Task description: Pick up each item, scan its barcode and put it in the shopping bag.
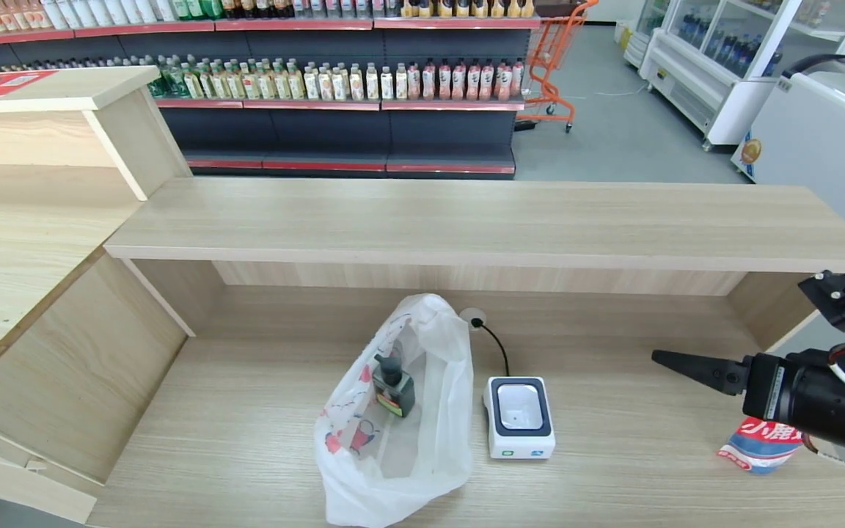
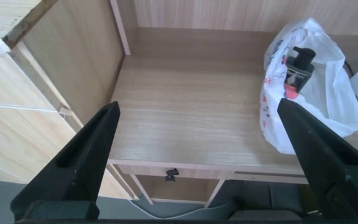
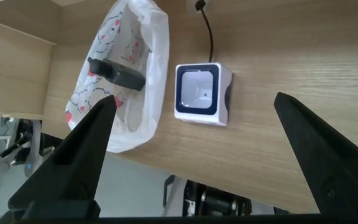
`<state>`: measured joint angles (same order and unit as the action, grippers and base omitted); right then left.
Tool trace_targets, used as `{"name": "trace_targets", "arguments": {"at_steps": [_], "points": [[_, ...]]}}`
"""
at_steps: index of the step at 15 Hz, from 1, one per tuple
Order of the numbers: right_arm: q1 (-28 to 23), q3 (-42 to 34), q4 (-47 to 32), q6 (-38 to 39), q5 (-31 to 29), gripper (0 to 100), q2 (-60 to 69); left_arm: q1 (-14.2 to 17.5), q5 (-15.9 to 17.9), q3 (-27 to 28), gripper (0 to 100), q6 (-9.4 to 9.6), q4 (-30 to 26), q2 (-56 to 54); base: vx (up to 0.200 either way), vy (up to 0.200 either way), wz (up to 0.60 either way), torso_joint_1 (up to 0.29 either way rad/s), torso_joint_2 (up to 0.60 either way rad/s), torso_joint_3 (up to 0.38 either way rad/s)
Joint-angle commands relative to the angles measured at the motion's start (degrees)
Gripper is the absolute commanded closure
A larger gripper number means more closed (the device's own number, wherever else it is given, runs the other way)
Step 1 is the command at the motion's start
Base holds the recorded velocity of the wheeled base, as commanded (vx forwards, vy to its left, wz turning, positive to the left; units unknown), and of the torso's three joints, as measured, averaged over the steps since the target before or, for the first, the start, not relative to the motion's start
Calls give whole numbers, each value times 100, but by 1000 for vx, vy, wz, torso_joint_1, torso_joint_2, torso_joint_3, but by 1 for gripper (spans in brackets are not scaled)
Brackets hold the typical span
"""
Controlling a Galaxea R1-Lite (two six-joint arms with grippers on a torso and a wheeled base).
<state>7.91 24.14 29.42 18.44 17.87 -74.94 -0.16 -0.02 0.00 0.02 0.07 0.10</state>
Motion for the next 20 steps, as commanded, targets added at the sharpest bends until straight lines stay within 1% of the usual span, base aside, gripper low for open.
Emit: {"name": "trace_targets", "arguments": {"at_steps": [1, 2, 5, 6, 8, 10, 12, 15, 16, 17, 20], "points": [[-18, -14, -261, 45, 15, 0, 322, -2, 2, 0, 0, 33, 1, -1, -200, -200, 0, 2, 7, 2], [-18, -14, -445, 45, 23, 0, 445, -2, 2, 0, 0, 15, 1, -1, -200, -200, 0, 2, 12, 7], [-18, -23, -692, 45, 32, 0, 656, -2, 2, 0, 0, 15, 1, -1, 0, 0, 0, 0, 0, 0], [-18, -14, -692, 45, 32, 0, 656, -2, 2, 0, 0, -11, 1, -1, -200, 0, 0, -17, -7, 7], [-53, -23, -692, 80, 6, 0, 673, -2, 2, 0, 0, 6, 1, -1, -200, 0, 0, 19, 5, 0], [-185, -14, -692, 335, -12, 0, 708, -2, 2, 0, 0, -11, 1, -1, -200, 0, 0, 12, 10, 0], [-413, -14, -779, 344, -12, 0, 735, -2, 2, 0, 0, 15, 1, -1, -200, 0, 0, -14, 2, 7], [-694, 38, -806, 353, 6, 0, 726, -2, 2, 0, 0, 68, 1, -1, 0, 0, 0, 0, 0, 0], [-694, 38, -806, 353, 6, 0, 726, -2, 2, 0, 0, 68, 1, -1, 0, -200, 0, -7, -2, 12], [-826, 91, -797, 362, -3, 0, 726, -2, 2, 0, 0, 59, 1, -1, 0, -200, 0, 7, 17, -2], [-967, 346, -815, 810, -12, 0, 717, 7, 2, 0, 0, 59, 1, -1, 0, -200, 0, 15, 4, 2]]}}
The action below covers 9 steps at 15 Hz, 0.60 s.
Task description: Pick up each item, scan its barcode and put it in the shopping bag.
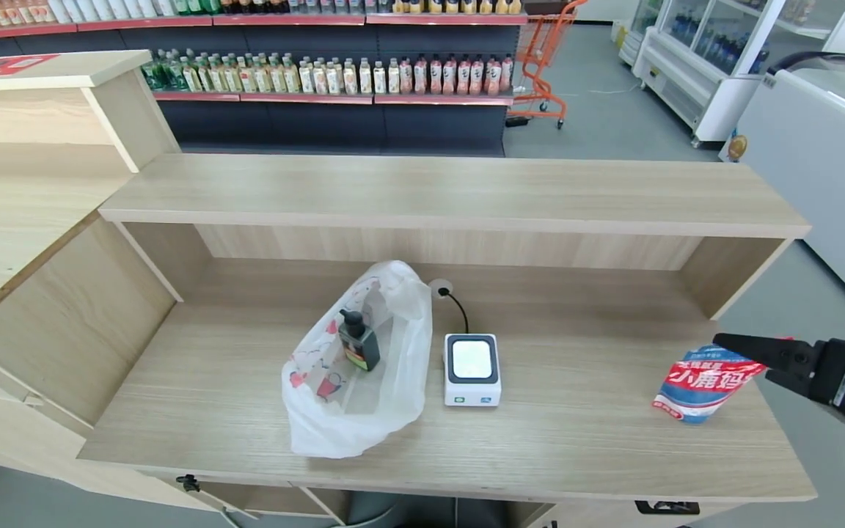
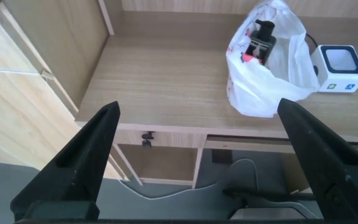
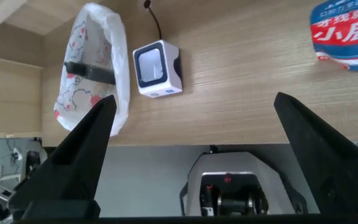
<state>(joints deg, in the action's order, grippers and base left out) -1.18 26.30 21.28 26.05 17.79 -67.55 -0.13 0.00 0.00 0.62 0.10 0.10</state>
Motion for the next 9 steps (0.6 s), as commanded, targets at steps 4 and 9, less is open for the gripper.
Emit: {"name": "trace_targets", "arguments": {"at_steps": [4, 9], "points": [[-418, 183, -54, 102, -30, 0, -74, -4, 0, 0, 0, -18, -1, -1, 0, -200, 0, 5, 1, 5], [-532, 1246, -1469, 1429, -320, 0, -171, -4, 0, 0, 0, -18, -1, -1, 0, 0, 0, 0, 0, 0]]}}
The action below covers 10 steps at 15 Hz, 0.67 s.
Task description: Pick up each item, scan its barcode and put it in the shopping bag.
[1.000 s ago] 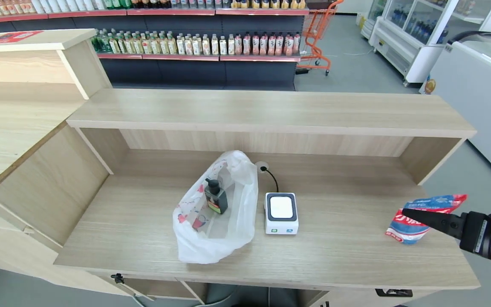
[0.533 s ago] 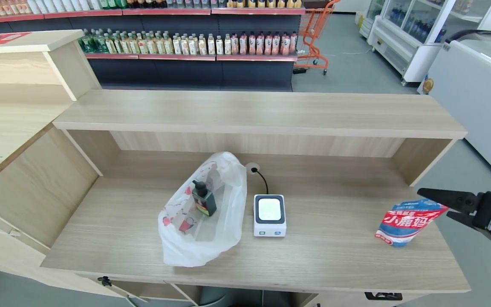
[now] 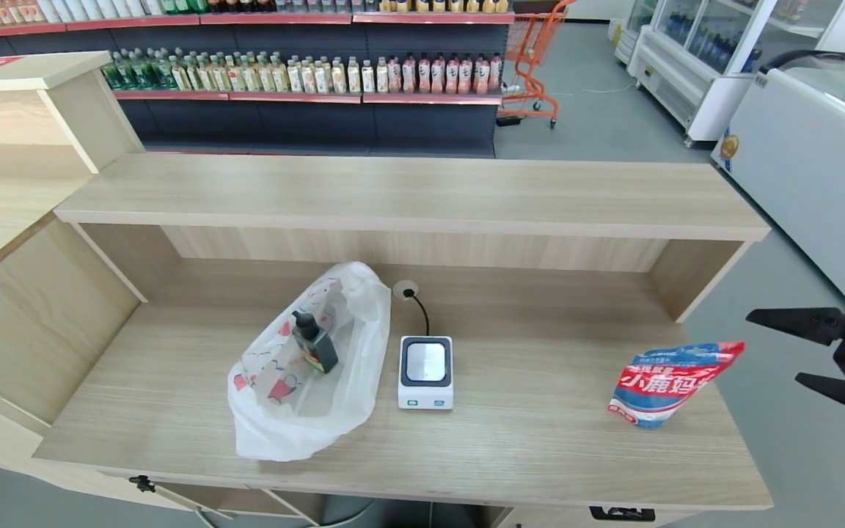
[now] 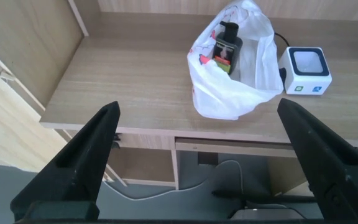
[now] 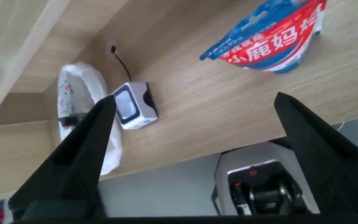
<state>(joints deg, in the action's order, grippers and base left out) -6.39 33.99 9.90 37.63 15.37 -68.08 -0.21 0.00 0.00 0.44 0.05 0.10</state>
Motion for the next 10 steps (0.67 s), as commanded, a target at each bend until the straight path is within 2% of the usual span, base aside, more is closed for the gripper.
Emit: {"name": "trace_targets", "arguments": {"at_steps": [1, 2, 3, 5, 7, 9, 10], "points": [[-12, 706, -586, 473, -166, 0, -214, 3, 0, 0, 0, 0, 4, -1, 0, 0, 0, 0, 0, 0], [-12, 925, -797, 702, -254, 0, -319, 3, -9, 0, 0, 0, 4, -1, 0, 0, 0, 0, 0, 0], [-12, 1295, -1034, 1115, -729, 0, -741, 3, 0, 0, 0, 0, 4, -1, 0, 0, 0, 0, 0, 0], [-3, 1339, -1034, 1106, -1353, 0, -1093, 3, -9, 0, 0, 0, 4, -1, 0, 0, 0, 0, 0, 0], [-231, 1330, -1034, 1106, -1564, 0, -1541, 3, 0, 0, 0, 0, 4, -1, 0, 0, 0, 0, 0, 0], [-231, 1312, -1034, 1115, -1625, 0, -1840, 3, 0, 0, 0, 0, 4, -1, 0, 0, 0, 0, 0, 0], [-231, 1330, -999, 1097, -1862, 0, -2156, 3, 0, 0, 0, 0, 4, -1, 0, 0, 0, 0, 0, 0]]}}
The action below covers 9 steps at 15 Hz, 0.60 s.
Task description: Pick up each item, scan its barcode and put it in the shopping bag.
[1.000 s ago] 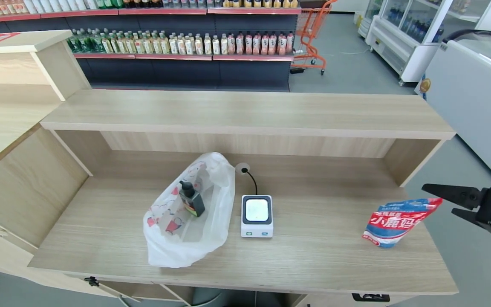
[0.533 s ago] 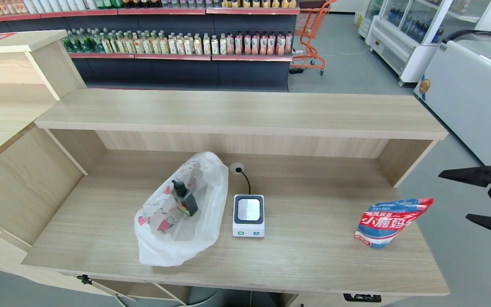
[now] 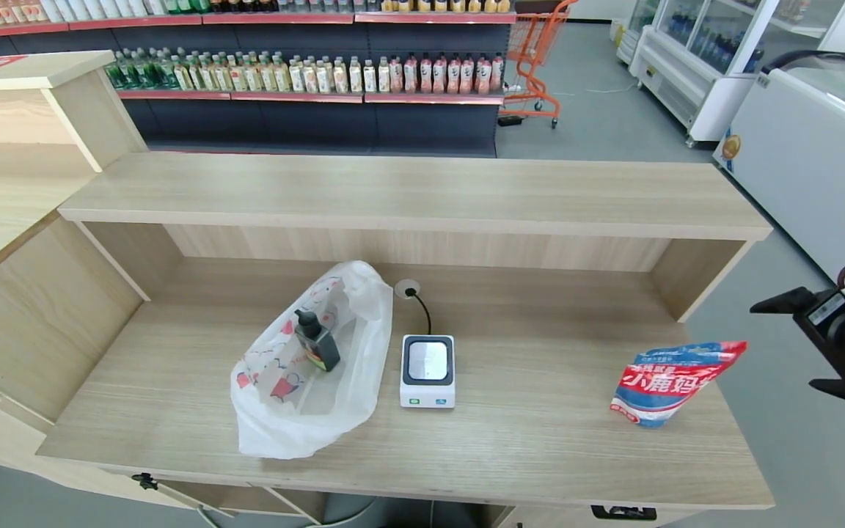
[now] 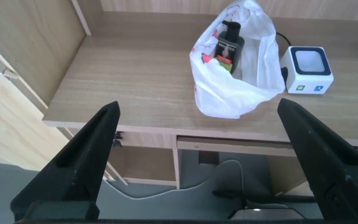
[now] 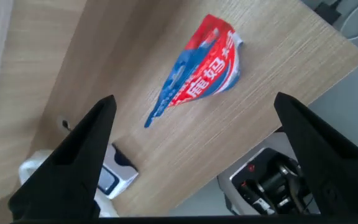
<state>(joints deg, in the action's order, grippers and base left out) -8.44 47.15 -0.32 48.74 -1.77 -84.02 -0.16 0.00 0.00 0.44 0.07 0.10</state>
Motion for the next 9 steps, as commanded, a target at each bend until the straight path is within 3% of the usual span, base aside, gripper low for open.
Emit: {"name": "trace_targets", "arguments": {"at_steps": [1, 9], "points": [[-27, 31, 23, -13, -210, 0, -669, 7, 0, 0, 0, 0, 1, -1, 0, 0, 0, 0, 0, 0], [395, 286, 1165, -330, -263, 0, -2048, -2, 0, 0, 0, 0, 1, -1, 0, 0, 0, 0, 0, 0]]}}
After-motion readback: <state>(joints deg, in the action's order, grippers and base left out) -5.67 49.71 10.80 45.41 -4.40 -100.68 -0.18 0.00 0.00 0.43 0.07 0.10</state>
